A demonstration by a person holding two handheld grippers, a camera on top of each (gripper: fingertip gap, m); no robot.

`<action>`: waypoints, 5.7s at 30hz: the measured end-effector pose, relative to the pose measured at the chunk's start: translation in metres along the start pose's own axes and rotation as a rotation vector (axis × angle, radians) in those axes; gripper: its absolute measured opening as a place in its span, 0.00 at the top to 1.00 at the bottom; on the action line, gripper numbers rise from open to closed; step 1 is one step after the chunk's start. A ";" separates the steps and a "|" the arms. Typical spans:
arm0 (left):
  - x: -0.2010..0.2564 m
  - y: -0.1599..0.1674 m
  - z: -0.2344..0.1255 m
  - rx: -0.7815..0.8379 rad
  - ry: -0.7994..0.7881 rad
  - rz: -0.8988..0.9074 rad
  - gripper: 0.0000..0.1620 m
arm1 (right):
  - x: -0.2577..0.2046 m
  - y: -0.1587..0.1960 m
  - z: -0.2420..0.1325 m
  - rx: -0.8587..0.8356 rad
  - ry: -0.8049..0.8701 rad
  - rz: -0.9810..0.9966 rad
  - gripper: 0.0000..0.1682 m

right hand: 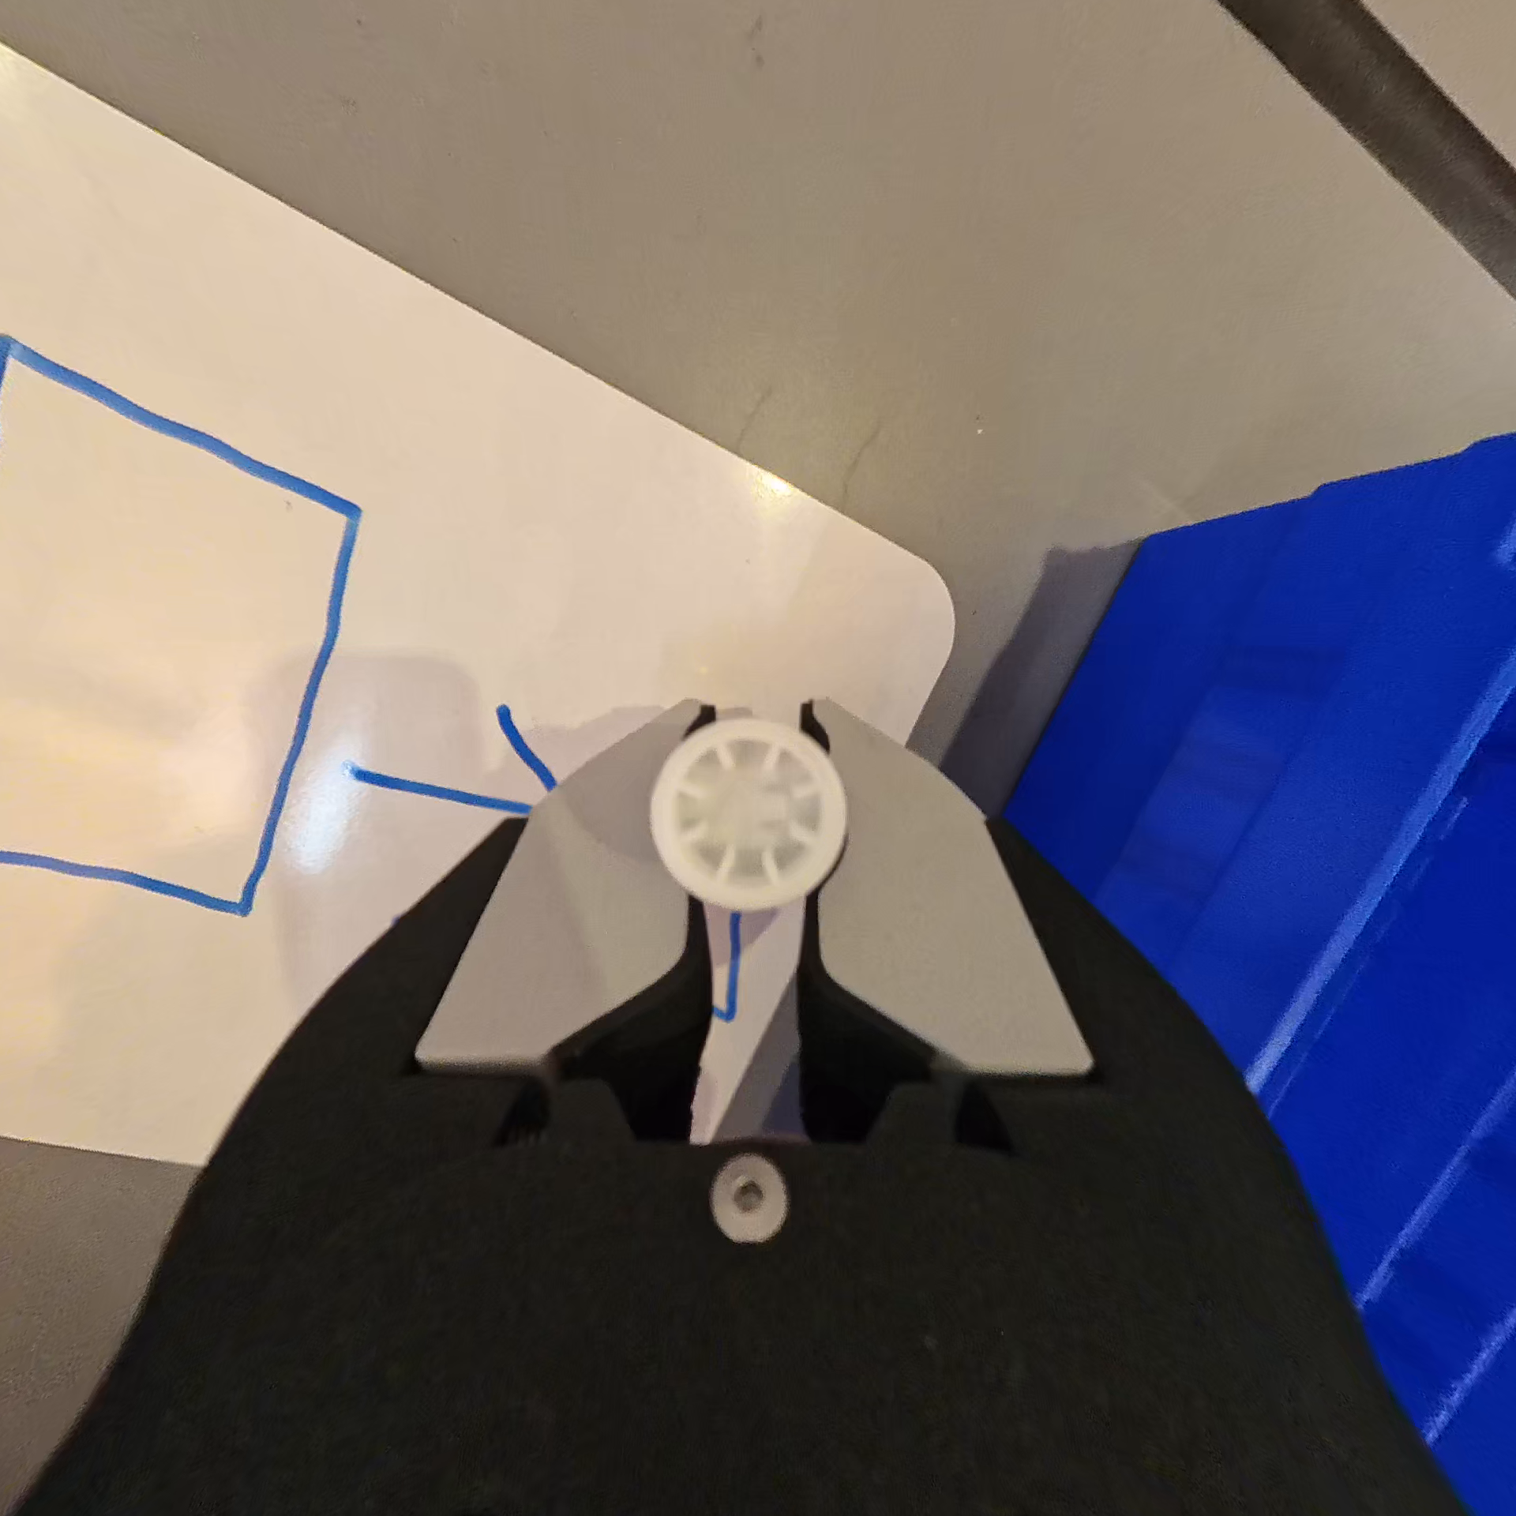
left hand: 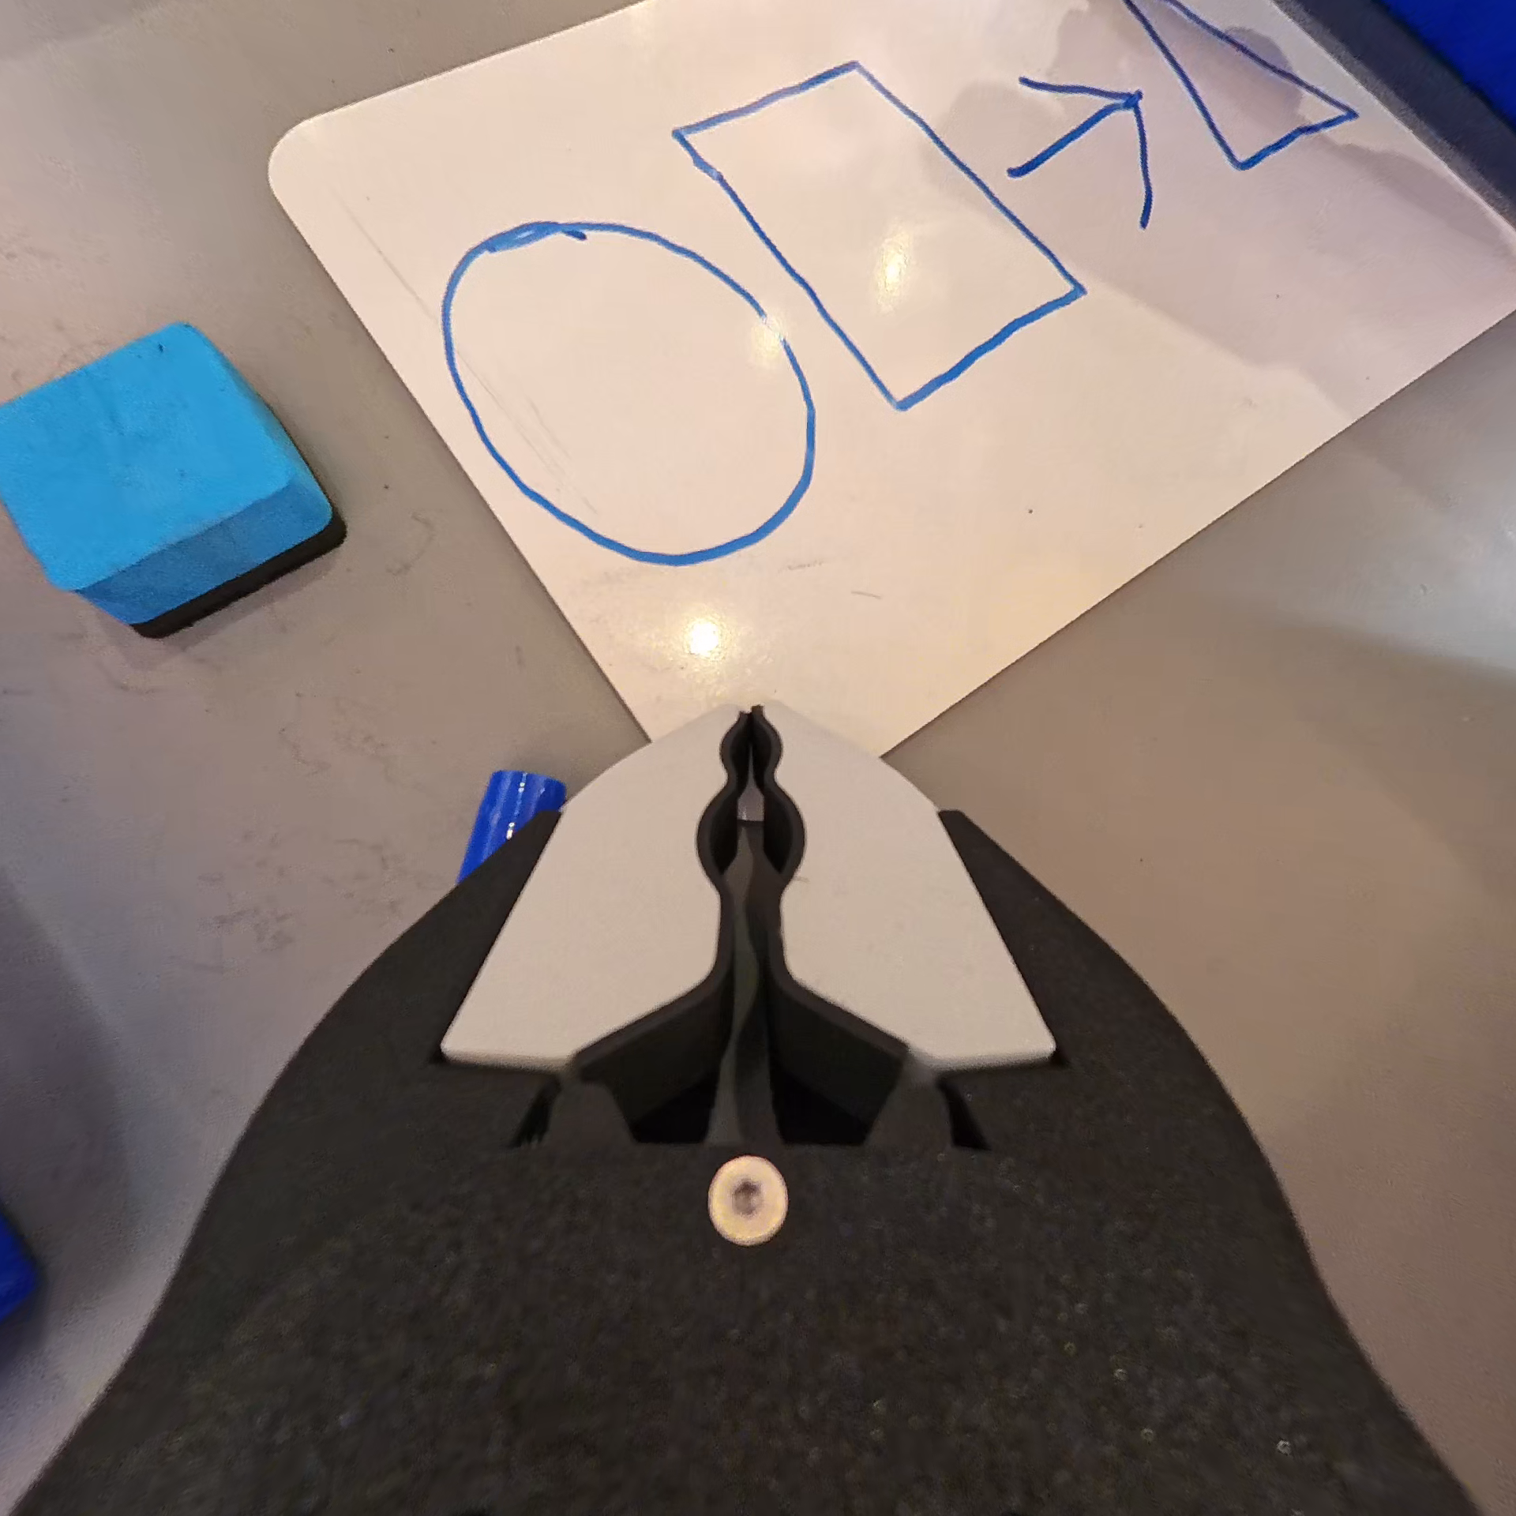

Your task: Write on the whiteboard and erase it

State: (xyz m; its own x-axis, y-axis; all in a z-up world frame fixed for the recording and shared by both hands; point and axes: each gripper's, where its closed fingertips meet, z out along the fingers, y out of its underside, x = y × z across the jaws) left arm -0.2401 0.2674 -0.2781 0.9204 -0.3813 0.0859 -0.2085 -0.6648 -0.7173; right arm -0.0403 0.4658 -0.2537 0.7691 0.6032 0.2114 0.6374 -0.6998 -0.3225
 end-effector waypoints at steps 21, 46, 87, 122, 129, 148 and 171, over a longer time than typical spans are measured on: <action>-0.001 0.000 0.000 0.003 -0.038 0.026 1.00 | -0.029 0.048 -0.128 0.806 -0.197 0.173 0.88; 0.003 0.001 -0.001 0.002 0.004 0.018 1.00 | 0.010 0.002 -0.008 0.316 -0.114 0.352 0.88; 0.002 0.000 0.000 0.003 -0.005 0.016 1.00 | -0.062 0.090 -0.142 1.099 -0.184 0.123 0.89; -0.024 -0.002 -0.027 0.047 0.032 0.117 0.88 | -0.103 0.088 -0.148 1.100 -0.658 0.093 0.89; 0.066 -0.085 -0.060 0.350 0.477 0.180 0.88 | -0.146 0.047 -0.187 1.125 -1.292 0.156 0.89; 0.108 -0.084 -0.059 0.352 0.579 0.247 0.89 | -0.177 0.051 -0.184 1.067 -1.272 0.079 0.88; 0.114 -0.097 -0.066 0.444 0.659 0.101 0.83 | -0.154 0.052 -0.179 0.996 -1.691 0.518 0.89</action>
State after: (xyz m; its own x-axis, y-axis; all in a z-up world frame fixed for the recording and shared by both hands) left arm -0.1373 0.2459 -0.1531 0.4909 -0.8190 0.2972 -0.0013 -0.3418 -0.9398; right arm -0.1172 0.2682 -0.1375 -0.3469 0.5506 -0.7593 -0.2799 -0.8335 -0.4764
